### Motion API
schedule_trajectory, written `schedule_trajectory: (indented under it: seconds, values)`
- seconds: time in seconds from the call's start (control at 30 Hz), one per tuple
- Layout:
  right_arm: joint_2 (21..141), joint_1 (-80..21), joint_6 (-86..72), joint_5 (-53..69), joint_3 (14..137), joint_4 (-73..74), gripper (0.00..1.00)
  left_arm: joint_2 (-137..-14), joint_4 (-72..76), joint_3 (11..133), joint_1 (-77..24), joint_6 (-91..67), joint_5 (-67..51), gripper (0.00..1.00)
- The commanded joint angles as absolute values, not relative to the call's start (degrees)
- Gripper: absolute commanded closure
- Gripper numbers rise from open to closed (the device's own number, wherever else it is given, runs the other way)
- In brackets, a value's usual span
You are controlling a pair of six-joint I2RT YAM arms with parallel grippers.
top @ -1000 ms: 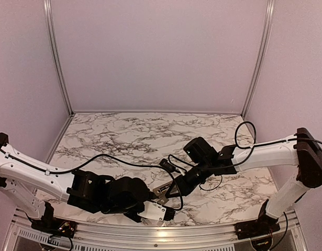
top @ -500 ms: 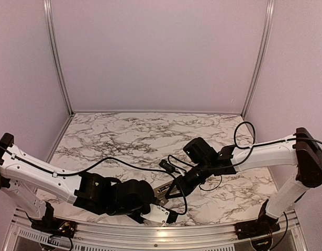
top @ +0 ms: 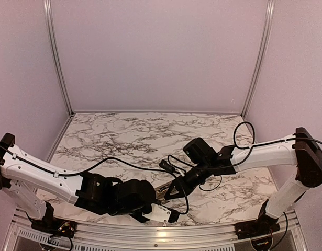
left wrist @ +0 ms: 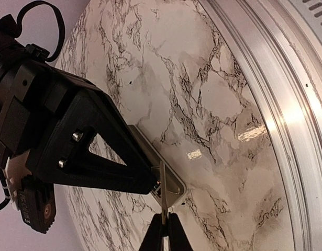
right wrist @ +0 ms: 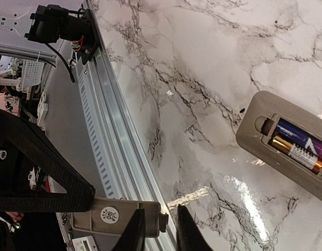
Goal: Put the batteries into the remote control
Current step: Pass from the right arm to the left
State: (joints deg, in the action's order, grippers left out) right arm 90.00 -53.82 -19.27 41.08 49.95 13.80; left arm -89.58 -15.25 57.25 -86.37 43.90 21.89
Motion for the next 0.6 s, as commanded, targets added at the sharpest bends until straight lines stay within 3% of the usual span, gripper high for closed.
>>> schedule_trajectory:
  seconds: [0.0,0.2,0.57]
  values:
    - [88.13,-53.17,-18.07,39.88,51.69,14.28,0.70,-88.35,-14.87,57.20,-86.13,41.46,18.40,1.00]
    - [79.71,-49.93,-14.51,36.18,51.29,15.45,0.54,-84.97,-16.21,56.38,-83.36,37.83,10.48,1.00]
    - [62.68,-49.08,-10.69,39.14,41.41,3.63,0.59,-82.49,-20.48,61.41,-69.16,27.00,-21.14,1.00]
